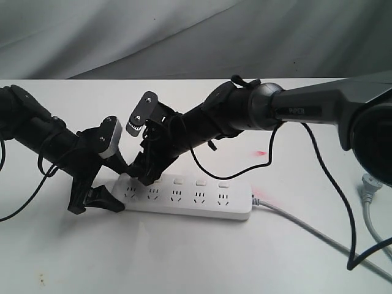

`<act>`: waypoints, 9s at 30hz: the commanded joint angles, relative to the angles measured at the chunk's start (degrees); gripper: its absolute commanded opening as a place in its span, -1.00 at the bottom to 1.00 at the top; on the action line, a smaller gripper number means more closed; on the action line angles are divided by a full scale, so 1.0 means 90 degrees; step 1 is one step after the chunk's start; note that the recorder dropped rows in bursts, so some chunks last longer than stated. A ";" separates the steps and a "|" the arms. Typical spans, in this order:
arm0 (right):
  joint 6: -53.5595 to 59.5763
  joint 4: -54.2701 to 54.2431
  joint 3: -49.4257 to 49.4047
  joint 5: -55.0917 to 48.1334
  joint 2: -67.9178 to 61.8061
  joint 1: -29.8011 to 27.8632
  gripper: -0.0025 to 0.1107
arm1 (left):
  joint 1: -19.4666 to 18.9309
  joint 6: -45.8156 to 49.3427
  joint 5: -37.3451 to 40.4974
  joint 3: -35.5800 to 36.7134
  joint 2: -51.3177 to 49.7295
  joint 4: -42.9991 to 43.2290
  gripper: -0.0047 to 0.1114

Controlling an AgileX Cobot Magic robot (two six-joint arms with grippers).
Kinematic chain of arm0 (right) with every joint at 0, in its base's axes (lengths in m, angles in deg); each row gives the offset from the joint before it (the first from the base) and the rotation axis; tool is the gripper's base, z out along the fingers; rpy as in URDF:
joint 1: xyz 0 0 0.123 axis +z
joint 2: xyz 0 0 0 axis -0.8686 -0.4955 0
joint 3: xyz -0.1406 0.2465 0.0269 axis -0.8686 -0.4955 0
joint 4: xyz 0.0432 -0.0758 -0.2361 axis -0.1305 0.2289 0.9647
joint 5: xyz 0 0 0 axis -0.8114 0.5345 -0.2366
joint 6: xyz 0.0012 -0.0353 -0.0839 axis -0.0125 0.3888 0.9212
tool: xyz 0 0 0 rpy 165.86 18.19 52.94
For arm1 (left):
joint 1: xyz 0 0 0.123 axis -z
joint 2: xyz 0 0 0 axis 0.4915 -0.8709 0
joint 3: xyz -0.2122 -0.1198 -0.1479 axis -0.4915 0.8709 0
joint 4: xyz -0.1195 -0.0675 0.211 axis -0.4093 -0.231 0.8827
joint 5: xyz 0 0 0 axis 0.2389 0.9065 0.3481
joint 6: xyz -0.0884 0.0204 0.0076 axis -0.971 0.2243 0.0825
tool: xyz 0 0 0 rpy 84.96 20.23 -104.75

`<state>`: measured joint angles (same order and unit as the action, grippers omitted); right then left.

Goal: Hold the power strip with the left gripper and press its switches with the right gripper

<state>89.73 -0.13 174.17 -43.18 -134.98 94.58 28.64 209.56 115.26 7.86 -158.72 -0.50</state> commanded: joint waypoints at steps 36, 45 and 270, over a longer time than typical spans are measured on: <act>-0.0966 0.1877 0.0006 0.0224 -0.0423 0.0122 0.20 | 0.0046 0.0030 -0.0046 -0.0022 0.0029 -0.0049 -0.92; -0.1081 0.1716 0.0006 0.0248 -0.0063 0.0167 0.20 | 0.0046 0.0030 -0.0046 -0.0022 0.0029 -0.0049 -0.92; -0.0906 0.2883 -0.1668 -0.0415 0.0777 -0.1140 0.20 | 0.0046 0.0030 -0.0046 -0.0022 0.0029 -0.0049 -0.92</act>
<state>80.63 20.30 160.31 -47.42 -125.93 84.31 28.64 209.45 115.04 7.86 -158.72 -0.50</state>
